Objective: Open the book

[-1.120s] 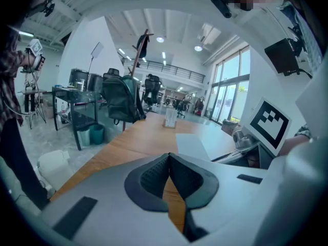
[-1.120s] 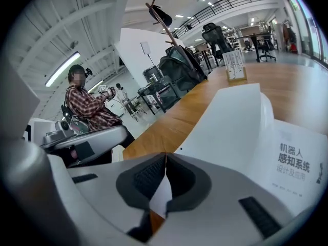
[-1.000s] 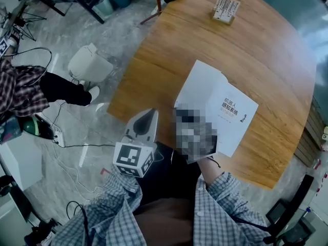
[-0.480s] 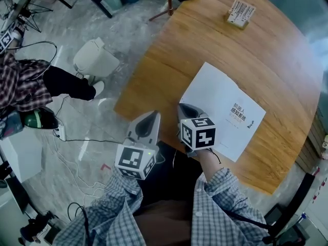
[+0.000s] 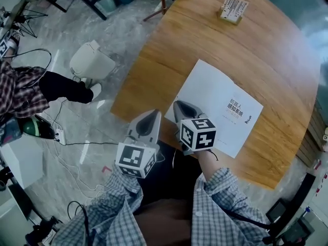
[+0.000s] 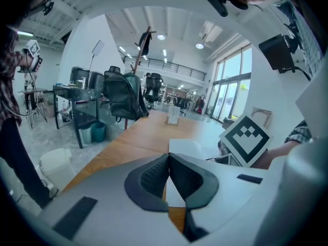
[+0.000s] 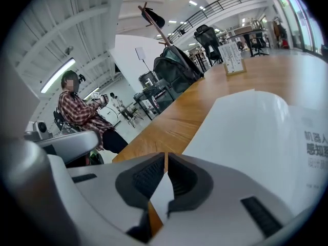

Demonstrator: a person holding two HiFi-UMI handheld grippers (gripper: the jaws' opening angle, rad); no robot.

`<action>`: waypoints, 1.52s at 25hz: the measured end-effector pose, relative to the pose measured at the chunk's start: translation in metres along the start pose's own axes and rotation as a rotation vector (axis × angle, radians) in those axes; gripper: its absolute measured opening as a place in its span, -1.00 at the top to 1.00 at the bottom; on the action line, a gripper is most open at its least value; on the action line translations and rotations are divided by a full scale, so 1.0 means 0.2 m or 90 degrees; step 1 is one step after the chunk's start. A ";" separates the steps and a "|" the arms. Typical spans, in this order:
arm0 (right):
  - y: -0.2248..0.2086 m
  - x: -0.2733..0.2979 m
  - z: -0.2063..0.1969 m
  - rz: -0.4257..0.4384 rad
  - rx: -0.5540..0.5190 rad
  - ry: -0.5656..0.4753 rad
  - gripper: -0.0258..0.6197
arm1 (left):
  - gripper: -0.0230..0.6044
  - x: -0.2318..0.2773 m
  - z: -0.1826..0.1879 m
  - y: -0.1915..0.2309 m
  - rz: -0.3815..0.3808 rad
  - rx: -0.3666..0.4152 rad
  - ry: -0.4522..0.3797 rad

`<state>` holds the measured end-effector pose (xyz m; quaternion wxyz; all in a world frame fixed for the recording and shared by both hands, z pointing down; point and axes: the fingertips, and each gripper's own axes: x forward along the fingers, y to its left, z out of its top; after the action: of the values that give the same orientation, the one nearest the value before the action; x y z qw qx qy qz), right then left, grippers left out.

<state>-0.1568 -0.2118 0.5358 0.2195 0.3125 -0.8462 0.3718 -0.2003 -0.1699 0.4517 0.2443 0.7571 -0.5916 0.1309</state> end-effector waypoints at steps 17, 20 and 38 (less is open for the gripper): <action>-0.35 -0.65 0.10 -0.144 -0.009 -0.187 0.85 | 0.90 0.16 0.08 -0.47 -0.134 0.073 -0.012; -0.41 -0.78 0.09 -0.174 -0.006 -0.213 0.85 | 0.90 0.18 0.09 -0.57 -0.160 0.086 -0.012; -0.64 -1.47 0.01 -0.338 -0.031 -0.357 0.85 | 0.90 0.22 0.18 -1.03 -0.257 0.148 -0.051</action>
<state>0.1397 -0.1742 0.4204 0.0755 0.6050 -0.7715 0.1819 0.0065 -0.1879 0.3972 0.1529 0.8877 -0.4182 0.1169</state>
